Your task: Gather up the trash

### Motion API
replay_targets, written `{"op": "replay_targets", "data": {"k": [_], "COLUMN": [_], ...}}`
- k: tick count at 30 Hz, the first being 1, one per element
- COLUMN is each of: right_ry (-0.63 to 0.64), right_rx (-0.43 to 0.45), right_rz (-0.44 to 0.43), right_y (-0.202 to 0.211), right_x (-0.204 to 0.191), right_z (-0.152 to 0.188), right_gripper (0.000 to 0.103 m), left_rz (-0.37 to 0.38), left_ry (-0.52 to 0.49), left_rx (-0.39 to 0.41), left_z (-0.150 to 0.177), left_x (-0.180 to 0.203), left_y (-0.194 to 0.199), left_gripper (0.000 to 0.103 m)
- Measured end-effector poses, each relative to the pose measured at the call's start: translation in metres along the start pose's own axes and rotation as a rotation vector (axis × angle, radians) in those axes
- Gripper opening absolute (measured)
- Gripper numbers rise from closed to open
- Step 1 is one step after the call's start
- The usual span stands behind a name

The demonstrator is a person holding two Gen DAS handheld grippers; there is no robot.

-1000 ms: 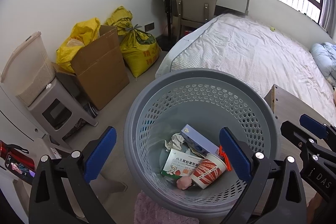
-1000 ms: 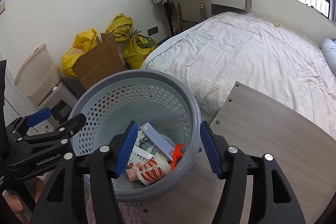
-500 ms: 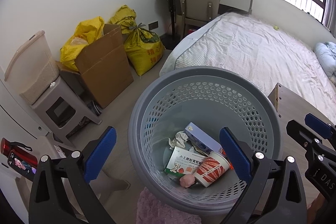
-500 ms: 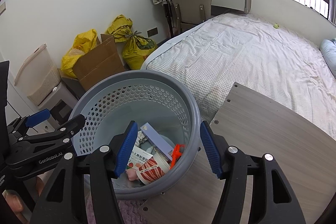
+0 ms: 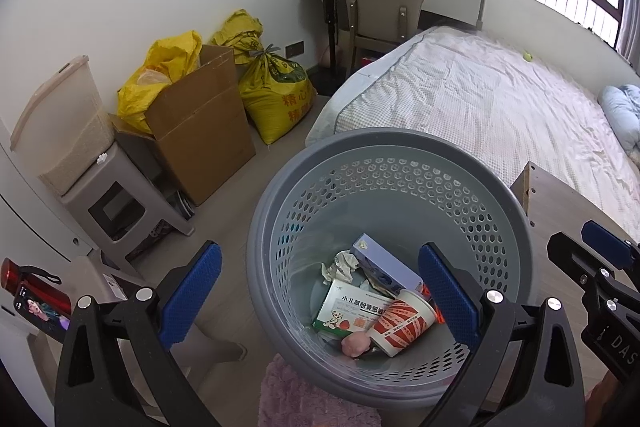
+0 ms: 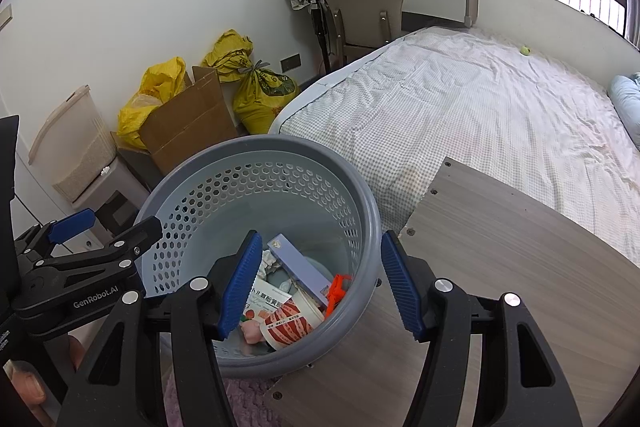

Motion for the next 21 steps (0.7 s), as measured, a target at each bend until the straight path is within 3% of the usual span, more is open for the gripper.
{"op": "replay_targets", "data": {"k": [21], "right_ry": [0.000], "right_rx": [0.001], "right_rz": [0.000], "right_y": [-0.0007], "right_x": [-0.0001], "right_z": [0.0012], "right_gripper": [0.059], "left_rz": [-0.007], "left_ry": [-0.003], "left_rx": [0.000], "left_z": [-0.0005], "left_x": [-0.0003], "left_y": [-0.0012], "left_gripper": [0.097]}}
Point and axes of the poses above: each gripper's, at about its wrist camera, not at the fingertips, and y roughly against the way its jaws point, x to its right, z to its underside, the point moved 3 cm from there along -y, roughly the way its jaws point, and after that the axes turned 15 degrees about -x, right-handed, at the moved point
